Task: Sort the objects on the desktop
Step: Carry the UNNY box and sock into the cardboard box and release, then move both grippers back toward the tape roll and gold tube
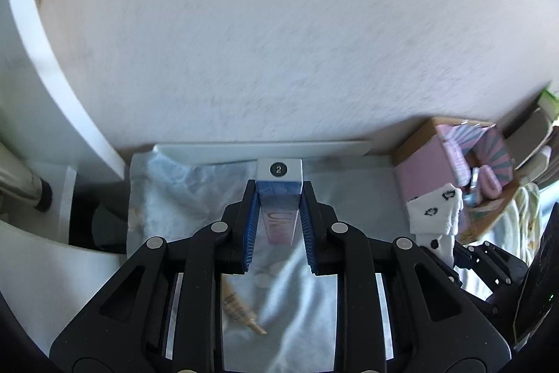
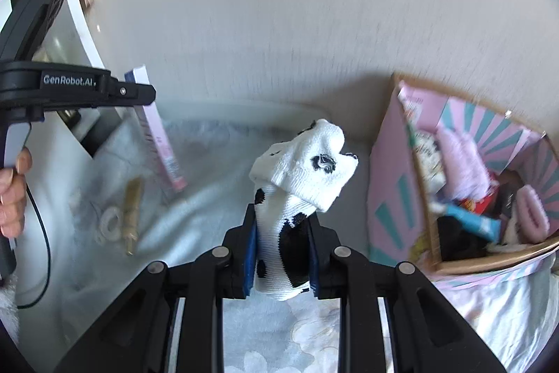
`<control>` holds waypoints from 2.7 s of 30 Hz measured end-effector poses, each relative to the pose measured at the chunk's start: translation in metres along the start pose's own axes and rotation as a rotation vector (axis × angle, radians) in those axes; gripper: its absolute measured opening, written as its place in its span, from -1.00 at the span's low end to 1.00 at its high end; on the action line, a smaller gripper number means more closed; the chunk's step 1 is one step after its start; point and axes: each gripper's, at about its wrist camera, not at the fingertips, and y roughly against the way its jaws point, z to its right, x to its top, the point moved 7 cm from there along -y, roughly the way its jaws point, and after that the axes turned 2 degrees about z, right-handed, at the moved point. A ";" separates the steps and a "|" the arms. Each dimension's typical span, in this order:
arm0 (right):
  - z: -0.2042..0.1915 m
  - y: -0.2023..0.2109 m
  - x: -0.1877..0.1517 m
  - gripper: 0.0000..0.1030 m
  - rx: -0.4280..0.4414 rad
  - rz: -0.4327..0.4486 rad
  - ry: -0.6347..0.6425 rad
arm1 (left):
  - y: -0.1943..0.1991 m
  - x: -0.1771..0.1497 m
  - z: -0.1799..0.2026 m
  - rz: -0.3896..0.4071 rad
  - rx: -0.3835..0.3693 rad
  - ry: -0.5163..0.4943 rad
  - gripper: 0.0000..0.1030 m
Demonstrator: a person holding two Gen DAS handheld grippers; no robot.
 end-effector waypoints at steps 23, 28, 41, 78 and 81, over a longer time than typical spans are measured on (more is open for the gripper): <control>0.169 0.119 0.074 -0.57 0.049 0.063 -0.142 | 0.050 0.060 0.231 0.078 -0.238 -0.165 -0.60; 0.207 0.100 0.056 -0.57 0.072 -0.006 -0.156 | 0.008 0.043 0.273 0.009 -0.232 -0.200 -0.60; 0.251 0.047 0.023 -0.57 0.131 -0.152 -0.178 | -0.058 0.019 0.297 -0.103 -0.153 -0.176 -0.60; 0.132 0.092 0.086 0.99 0.358 -0.029 0.012 | 0.104 0.059 0.189 0.212 -0.068 -0.057 1.00; 0.106 0.090 0.091 0.99 0.397 -0.042 0.042 | 0.120 0.054 0.153 0.242 0.010 -0.016 1.00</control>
